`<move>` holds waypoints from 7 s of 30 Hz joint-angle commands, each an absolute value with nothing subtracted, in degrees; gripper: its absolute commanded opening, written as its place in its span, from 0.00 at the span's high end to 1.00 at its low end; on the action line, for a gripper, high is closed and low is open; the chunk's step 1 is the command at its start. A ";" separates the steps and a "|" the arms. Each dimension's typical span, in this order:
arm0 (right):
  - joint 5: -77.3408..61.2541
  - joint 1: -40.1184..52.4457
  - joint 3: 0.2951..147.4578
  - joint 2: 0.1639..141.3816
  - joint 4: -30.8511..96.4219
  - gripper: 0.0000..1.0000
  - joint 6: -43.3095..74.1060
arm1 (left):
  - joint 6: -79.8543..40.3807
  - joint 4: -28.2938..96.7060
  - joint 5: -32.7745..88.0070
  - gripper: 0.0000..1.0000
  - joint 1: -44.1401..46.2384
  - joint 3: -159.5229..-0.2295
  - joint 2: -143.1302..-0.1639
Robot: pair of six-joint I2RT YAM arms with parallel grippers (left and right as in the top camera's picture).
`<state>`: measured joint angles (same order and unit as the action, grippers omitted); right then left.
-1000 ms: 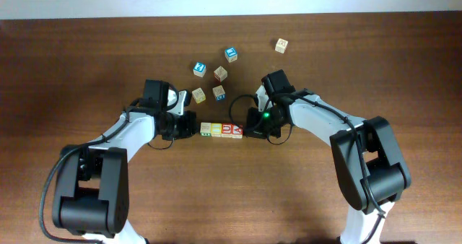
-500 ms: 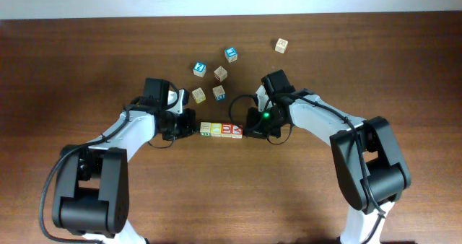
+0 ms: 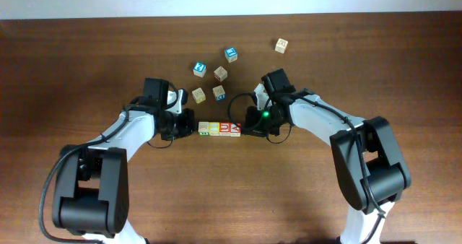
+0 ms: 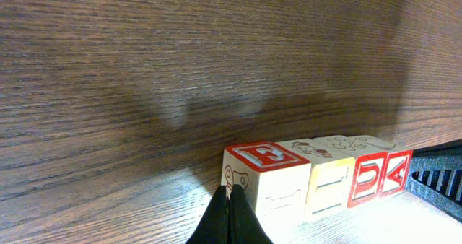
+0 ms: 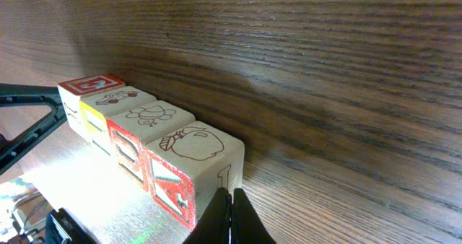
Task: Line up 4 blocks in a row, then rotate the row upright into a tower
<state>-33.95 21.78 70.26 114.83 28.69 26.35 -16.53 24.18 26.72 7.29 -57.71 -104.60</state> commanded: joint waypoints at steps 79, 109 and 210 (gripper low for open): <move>-22.06 27.68 95.29 109.84 50.46 0.49 13.74 | -11.68 34.35 -14.04 0.55 8.84 -68.64 -81.93; -11.05 27.97 97.45 126.69 30.70 0.66 21.82 | -11.68 34.85 -14.39 0.01 8.84 -68.62 -81.93; -17.30 26.98 107.09 131.48 36.16 0.67 16.29 | -11.68 34.85 -14.37 0.01 8.84 -68.62 -81.93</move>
<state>-7.29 26.06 103.72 131.22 35.05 18.96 -11.77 34.94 -13.80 9.15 -67.53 -83.13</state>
